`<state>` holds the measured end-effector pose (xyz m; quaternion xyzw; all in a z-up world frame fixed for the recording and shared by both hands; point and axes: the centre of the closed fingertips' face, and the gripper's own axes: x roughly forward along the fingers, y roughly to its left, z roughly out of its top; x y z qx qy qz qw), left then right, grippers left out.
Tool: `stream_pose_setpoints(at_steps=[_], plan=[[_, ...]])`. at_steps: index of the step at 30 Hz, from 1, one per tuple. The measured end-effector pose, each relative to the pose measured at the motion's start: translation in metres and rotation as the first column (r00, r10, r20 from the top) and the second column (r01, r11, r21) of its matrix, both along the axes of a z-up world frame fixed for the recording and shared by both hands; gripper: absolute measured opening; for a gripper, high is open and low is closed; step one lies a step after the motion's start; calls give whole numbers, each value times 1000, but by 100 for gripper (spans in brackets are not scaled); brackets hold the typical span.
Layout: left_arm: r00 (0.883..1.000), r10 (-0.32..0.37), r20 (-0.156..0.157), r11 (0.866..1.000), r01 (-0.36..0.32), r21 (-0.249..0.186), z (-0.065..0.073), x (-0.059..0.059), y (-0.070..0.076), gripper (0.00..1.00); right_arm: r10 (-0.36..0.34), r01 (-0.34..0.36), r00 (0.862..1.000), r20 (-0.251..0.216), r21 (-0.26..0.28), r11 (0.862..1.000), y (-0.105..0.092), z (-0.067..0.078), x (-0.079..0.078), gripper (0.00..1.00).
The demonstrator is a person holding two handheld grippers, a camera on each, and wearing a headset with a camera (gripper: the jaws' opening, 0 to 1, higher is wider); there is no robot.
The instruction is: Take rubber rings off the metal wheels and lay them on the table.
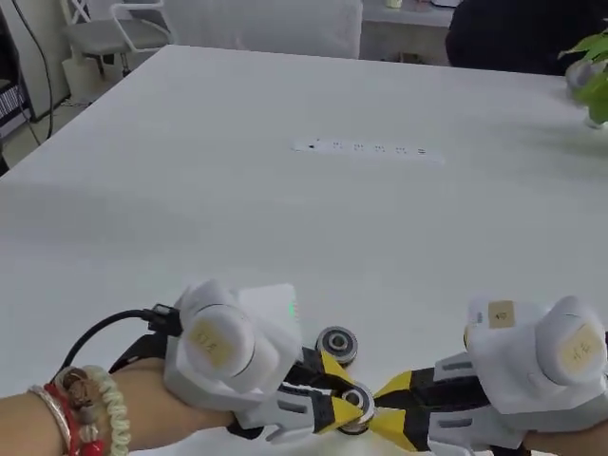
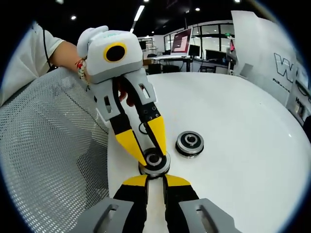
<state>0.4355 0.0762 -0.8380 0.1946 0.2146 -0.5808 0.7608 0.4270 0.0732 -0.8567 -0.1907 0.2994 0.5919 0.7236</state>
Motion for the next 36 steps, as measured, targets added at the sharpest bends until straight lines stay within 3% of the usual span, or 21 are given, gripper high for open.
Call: stream_pose_setpoints(at_steps=[9, 22, 24, 25, 29, 32, 33, 36], plan=[[1000, 10, 0, 999, -10, -31, 1, 0, 0, 8, -10, 10, 1000, -2, -33, 999, -2, -1, 2, 2], [1000, 17, -3, 999, -17, -34, 1, 1, 0, 8, -18, 17, 1000, -12, -47, 999, -2, -1, 3, 1], [1000, 17, -4, 999, -17, -35, 1, 1, 0, 8, -50, 48, 998, -36, -41, 998, -2, -1, 4, 0], [1000, 17, -5, 999, -17, -36, 1, 1, 0, 8, -101, 99, 990, -93, -28, 995, -2, -1, 3, 0], [1000, 17, -6, 999, -17, -38, 1, 2, 1, 8, -191, 196, 960, -203, 4, 981, -4, -2, 6, 0], [1000, 17, -6, 999, -17, -38, 1, 2, 1, 8, -158, 163, 977, -144, 24, 986, -5, -2, 6, 0], [1000, 16, -7, 999, -17, -38, 1, 2, 1, 8, -211, 217, 958, -196, 12, 976, -5, -3, 4, 0], [1000, 16, -7, 999, -16, -41, 2, 2, 1, 8, -233, 241, 941, -245, 4, 971, -6, -3, 7, 0]])
